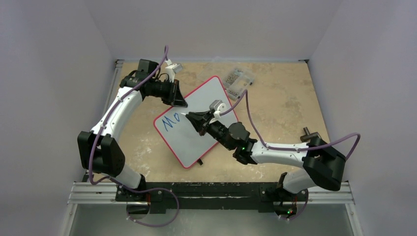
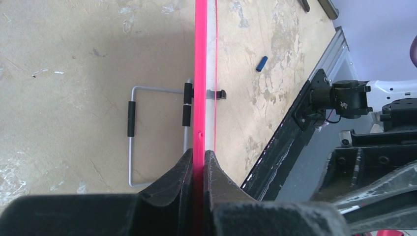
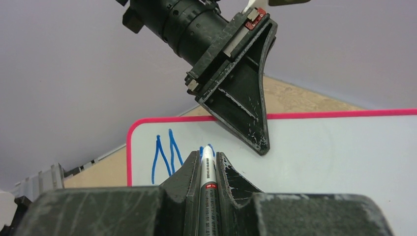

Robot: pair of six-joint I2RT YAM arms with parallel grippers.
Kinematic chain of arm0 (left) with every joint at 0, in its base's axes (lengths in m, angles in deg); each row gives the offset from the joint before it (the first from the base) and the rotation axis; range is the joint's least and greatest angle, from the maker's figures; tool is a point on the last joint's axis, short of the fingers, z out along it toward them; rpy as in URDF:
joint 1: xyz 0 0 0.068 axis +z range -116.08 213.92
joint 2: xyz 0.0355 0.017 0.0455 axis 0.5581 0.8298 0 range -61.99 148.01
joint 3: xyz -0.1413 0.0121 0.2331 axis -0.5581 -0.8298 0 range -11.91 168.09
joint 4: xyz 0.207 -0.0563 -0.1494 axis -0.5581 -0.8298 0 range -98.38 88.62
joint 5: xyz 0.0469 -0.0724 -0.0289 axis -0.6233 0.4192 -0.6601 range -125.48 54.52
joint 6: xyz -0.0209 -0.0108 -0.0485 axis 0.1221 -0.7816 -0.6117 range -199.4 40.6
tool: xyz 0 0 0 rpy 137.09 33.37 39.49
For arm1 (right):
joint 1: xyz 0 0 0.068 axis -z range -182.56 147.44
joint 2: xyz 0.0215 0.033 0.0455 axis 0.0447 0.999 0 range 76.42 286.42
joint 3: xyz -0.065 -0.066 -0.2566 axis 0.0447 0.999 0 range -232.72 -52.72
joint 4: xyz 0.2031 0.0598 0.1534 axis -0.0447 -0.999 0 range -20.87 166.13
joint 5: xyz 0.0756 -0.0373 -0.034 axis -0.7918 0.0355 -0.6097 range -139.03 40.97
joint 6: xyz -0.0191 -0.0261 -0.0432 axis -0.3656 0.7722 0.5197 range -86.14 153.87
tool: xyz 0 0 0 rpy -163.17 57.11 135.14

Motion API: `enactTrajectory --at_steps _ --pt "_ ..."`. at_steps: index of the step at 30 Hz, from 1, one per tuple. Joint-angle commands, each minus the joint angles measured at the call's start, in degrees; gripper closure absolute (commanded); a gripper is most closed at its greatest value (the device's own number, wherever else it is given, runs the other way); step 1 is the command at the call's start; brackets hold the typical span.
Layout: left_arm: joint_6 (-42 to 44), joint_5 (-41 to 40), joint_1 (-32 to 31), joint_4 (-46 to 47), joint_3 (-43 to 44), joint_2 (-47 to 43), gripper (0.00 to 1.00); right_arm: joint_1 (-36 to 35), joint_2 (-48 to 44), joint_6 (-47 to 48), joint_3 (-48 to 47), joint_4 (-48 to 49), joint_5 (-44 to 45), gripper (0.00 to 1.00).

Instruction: Write a sentence on the whiteboard

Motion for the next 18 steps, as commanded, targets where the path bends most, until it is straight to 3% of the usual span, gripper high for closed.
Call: enactTrajectory --at_steps 1,18 --pt "1.50 -4.53 -0.56 -0.44 1.10 -1.64 1.00 0.21 1.29 1.24 0.03 2.21 1.67 1.00" --pt "1.50 -4.96 -0.56 -0.66 1.24 -2.09 1.00 0.21 5.36 2.27 -4.27 2.29 1.65 1.00"
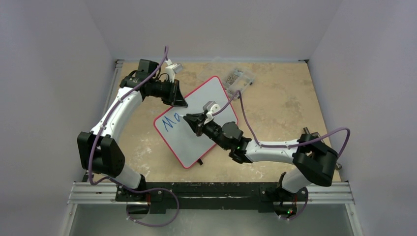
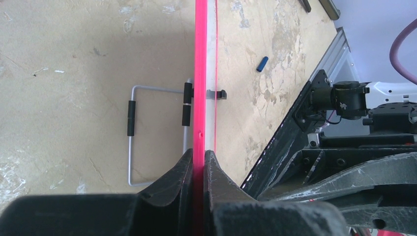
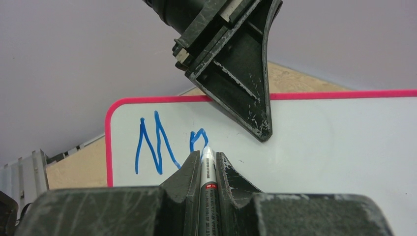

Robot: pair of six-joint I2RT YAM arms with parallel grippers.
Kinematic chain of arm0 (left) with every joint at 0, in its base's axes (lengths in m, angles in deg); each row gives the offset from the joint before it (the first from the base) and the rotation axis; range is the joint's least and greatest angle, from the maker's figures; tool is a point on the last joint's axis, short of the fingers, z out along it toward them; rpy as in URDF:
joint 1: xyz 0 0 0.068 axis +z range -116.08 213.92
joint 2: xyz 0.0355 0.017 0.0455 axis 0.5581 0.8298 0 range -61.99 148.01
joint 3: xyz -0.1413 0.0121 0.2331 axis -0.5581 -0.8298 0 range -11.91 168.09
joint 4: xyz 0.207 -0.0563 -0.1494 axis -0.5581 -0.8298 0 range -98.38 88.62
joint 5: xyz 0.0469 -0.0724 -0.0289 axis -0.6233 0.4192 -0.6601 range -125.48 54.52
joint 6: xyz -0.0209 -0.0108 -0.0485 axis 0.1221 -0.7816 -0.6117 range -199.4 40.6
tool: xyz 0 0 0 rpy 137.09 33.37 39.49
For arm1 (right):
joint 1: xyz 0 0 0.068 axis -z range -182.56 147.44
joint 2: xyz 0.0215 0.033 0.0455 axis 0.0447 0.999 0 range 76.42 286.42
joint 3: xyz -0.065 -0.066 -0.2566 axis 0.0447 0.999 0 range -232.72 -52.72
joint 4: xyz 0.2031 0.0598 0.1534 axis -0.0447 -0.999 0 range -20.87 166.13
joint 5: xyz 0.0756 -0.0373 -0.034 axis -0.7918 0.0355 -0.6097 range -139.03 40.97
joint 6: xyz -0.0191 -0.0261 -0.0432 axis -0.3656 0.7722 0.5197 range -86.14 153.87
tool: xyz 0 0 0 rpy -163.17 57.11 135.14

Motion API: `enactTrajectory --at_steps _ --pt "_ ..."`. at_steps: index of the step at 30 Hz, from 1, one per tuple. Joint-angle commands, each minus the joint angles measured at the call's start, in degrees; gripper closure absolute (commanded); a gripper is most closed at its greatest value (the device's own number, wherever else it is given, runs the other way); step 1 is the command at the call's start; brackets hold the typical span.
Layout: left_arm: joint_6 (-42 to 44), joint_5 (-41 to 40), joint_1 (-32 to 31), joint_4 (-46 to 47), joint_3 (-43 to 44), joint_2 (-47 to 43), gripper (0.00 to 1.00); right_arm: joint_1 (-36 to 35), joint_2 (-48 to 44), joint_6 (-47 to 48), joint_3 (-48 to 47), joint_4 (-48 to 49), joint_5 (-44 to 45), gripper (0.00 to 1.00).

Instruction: Write a sentence on the whiteboard

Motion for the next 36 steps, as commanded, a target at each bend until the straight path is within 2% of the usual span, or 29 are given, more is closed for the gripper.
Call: enactTrajectory --at_steps 1,23,36 --pt "2.00 -4.36 -0.30 -0.65 1.25 -1.77 1.00 0.20 -0.40 1.49 -3.40 2.13 0.76 1.00" --pt "1.99 -4.55 -0.30 -0.83 1.26 -1.89 1.00 0.17 1.83 3.09 -6.71 -0.65 3.18 1.00" --pt "1.99 -4.55 -0.30 -0.82 1.26 -1.96 1.00 0.19 0.47 2.92 -2.81 -1.20 3.87 1.00"
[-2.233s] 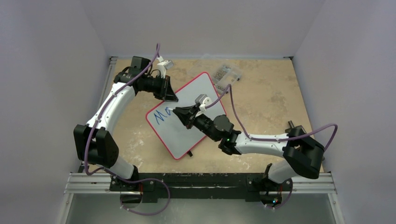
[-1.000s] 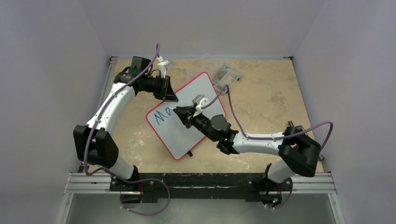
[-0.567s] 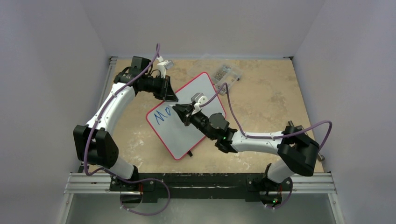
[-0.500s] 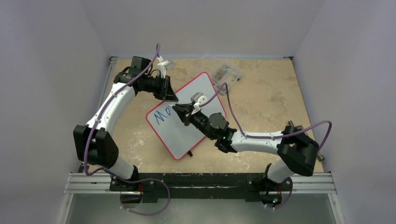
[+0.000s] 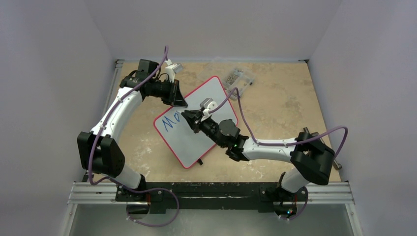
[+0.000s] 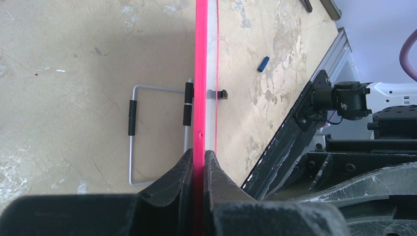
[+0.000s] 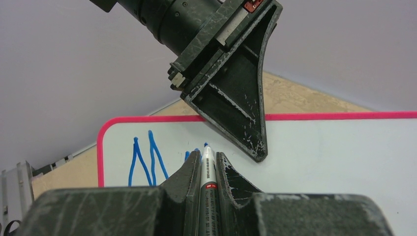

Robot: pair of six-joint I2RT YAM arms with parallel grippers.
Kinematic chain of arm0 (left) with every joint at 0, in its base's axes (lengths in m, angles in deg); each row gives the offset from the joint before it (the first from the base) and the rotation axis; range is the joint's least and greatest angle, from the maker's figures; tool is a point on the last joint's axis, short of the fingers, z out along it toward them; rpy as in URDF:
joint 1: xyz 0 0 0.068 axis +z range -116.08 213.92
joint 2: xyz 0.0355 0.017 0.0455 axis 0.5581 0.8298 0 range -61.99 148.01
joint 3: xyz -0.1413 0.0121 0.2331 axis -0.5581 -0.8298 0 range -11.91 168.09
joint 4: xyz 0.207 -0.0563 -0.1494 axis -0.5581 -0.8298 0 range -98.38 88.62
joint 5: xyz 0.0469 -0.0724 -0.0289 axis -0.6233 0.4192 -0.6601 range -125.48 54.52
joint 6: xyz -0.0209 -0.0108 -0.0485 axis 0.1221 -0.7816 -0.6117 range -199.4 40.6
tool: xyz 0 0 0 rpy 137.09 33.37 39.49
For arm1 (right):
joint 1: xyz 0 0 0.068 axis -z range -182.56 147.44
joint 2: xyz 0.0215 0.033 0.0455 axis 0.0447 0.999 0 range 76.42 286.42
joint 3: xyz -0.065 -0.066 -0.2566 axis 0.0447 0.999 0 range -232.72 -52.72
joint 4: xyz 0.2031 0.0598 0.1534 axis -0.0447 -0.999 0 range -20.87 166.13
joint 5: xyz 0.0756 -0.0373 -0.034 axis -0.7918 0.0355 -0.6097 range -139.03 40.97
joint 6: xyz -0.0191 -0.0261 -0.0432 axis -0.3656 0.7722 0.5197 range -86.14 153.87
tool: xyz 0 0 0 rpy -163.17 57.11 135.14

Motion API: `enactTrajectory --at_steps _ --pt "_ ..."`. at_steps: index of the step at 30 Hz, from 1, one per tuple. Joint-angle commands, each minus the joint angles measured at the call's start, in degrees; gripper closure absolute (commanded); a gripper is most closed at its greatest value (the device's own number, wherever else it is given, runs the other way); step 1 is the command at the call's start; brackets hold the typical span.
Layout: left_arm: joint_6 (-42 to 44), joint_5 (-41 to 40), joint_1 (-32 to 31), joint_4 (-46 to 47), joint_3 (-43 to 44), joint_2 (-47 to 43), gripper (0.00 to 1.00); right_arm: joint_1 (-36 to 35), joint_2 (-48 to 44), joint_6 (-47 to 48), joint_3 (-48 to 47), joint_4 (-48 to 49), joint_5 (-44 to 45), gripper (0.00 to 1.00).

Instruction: Write a sentence on the whiteboard

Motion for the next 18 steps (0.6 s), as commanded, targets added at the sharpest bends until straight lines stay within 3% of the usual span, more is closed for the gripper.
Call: enactTrajectory --at_steps 1,9,18 --pt "2.00 -4.34 -0.30 -0.78 1.26 -1.88 1.00 0.10 -1.82 0.87 2.51 0.05 1.87 1.00" --pt "1.98 -4.34 -0.30 -0.70 1.26 -2.04 1.00 0.15 -6.08 -0.81 9.27 -0.56 2.99 1.00" --pt "1.96 -4.17 -0.30 -0.61 1.00 -2.21 1.00 0.10 -5.32 -0.30 7.96 -0.61 3.03 1.00"
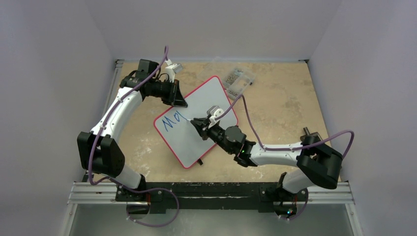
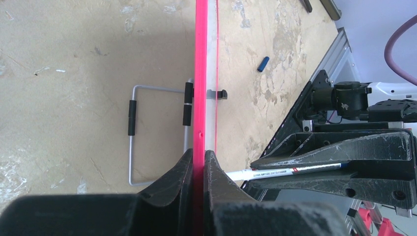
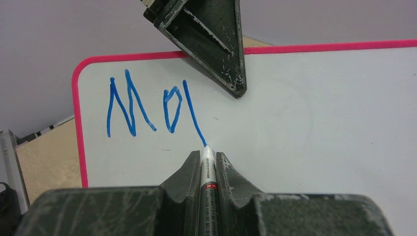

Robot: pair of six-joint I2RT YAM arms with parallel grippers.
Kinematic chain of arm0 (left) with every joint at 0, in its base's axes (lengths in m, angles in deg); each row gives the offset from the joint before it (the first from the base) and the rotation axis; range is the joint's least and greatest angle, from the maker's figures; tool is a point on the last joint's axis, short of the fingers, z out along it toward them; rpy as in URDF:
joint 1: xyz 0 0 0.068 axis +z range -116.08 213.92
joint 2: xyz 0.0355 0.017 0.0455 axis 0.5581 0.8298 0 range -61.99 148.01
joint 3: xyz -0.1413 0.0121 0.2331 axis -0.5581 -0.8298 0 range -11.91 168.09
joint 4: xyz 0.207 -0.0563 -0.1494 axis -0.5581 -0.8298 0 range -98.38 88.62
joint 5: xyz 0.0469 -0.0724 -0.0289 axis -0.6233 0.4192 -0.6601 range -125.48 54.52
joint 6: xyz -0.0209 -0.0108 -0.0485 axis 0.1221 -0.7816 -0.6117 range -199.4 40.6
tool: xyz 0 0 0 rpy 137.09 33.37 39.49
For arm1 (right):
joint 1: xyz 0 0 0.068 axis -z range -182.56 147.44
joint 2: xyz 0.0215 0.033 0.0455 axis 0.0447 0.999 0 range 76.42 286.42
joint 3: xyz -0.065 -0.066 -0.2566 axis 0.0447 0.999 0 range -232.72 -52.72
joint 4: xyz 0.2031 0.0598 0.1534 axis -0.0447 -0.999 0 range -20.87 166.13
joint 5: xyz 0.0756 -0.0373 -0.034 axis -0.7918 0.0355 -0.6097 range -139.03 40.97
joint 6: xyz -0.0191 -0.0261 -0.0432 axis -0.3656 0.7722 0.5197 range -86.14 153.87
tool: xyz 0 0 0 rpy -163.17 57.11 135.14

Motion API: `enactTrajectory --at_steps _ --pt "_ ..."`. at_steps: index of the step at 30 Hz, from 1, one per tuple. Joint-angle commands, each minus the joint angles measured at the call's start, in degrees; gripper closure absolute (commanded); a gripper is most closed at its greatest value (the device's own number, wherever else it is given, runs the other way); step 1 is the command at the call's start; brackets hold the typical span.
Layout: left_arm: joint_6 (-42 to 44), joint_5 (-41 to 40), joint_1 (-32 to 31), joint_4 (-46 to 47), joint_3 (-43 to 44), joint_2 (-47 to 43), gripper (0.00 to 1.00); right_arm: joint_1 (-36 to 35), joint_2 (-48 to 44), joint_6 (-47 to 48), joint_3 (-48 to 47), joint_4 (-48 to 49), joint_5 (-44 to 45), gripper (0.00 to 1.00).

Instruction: Write a sentence on the whiteboard

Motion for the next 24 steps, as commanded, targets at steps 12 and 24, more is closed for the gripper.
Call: enactTrajectory --at_steps 12,24 --pt "2.00 -3.91 -0.30 -0.52 1.08 -2.50 1.00 0.19 2.54 3.50 -7.13 -0.17 2.08 1.00" --pt "1.99 -3.71 -0.29 -0.39 1.08 -2.77 1.00 0.71 5.96 4.82 -12.41 -0.78 1.90 1.00"
